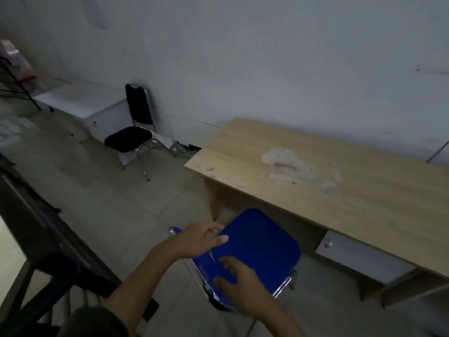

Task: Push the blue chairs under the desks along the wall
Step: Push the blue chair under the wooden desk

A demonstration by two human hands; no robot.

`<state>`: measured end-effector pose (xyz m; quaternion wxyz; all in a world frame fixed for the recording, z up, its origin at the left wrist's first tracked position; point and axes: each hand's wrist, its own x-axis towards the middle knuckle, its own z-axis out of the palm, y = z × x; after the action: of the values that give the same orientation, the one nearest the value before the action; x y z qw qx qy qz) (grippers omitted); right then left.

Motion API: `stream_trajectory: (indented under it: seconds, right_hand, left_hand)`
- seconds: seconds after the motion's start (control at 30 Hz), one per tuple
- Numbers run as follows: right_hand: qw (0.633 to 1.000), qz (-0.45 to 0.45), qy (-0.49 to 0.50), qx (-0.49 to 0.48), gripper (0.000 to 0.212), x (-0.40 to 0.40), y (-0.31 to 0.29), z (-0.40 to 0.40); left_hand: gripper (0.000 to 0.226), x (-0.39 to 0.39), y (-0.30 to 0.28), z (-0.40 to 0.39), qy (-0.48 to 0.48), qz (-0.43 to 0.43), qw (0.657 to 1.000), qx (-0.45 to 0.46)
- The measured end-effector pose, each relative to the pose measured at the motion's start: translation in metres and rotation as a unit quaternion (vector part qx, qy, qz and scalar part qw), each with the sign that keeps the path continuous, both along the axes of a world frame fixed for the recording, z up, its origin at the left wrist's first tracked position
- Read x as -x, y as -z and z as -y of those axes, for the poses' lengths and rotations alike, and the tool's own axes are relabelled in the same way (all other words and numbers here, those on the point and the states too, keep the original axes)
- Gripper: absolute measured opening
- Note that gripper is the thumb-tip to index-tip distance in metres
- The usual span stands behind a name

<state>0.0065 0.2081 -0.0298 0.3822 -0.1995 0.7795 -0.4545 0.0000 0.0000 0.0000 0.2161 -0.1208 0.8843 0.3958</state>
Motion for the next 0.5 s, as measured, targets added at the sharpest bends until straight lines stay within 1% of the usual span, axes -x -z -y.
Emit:
stream_trajectory:
  seconds: [0.03,0.1,0.13,0.17,0.2,0.23,0.27,0.3,0.33,0.37,0.4,0.43,0.5]
  right_hand:
    - [1.000,0.017,-0.014,-0.015,0.053,0.001,0.006,0.009]
    - [0.997,0.036,-0.037,-0.060,0.051,0.003,0.020,0.023]
    - [0.995,0.040,-0.044,-0.082,0.051,0.004,0.026,0.032]
    - [0.992,0.048,-0.048,-0.103,0.055,0.004,0.034,0.042]
    - [0.990,0.051,-0.049,-0.124,0.061,0.003,0.040,0.054]
    - [0.988,0.040,-0.049,-0.142,0.062,0.002,0.051,0.065]
    - [0.986,0.036,-0.038,-0.157,0.058,0.002,0.060,0.077]
    - [0.985,0.025,-0.027,-0.170,0.055,-0.001,0.069,0.083]
    - [0.983,0.025,0.000,-0.184,0.055,-0.003,0.074,0.096]
    - [0.980,0.020,0.022,-0.197,0.056,-0.006,0.082,0.108]
    - [0.976,0.014,0.031,-0.215,0.059,-0.007,0.086,0.113]
    - [0.971,0.007,0.068,-0.230,0.060,-0.007,0.093,0.132]
    - [0.961,-0.020,0.109,-0.252,0.062,-0.009,0.094,0.141]
  left_hand:
    - [0.084,0.001,0.008,0.010,-0.006,0.010,1.000,-0.003]
    - [0.075,0.002,0.022,0.027,-0.006,0.039,0.999,0.022]
    - [0.073,0.001,0.030,0.038,0.003,0.037,0.999,0.039]
    - [0.074,0.002,0.037,0.049,0.010,0.033,0.998,0.059]
    - [0.079,0.004,0.043,0.061,0.020,0.032,0.995,0.089]
    - [0.091,0.006,0.050,0.074,0.038,0.033,0.992,0.114]
    - [0.103,0.010,0.057,0.085,0.062,0.029,0.990,0.127]
    - [0.106,0.008,0.068,0.094,0.075,0.028,0.988,0.132]
    - [0.096,0.010,0.080,0.108,0.094,0.033,0.984,0.146]
    - [0.076,0.014,0.084,0.118,0.104,0.041,0.983,0.148]
    - [0.058,0.015,0.088,0.122,0.096,0.043,0.986,0.127]
    - [0.047,0.025,0.099,0.140,0.106,0.044,0.988,0.108]
    - [0.040,0.029,0.110,0.149,0.112,0.041,0.987,0.107]
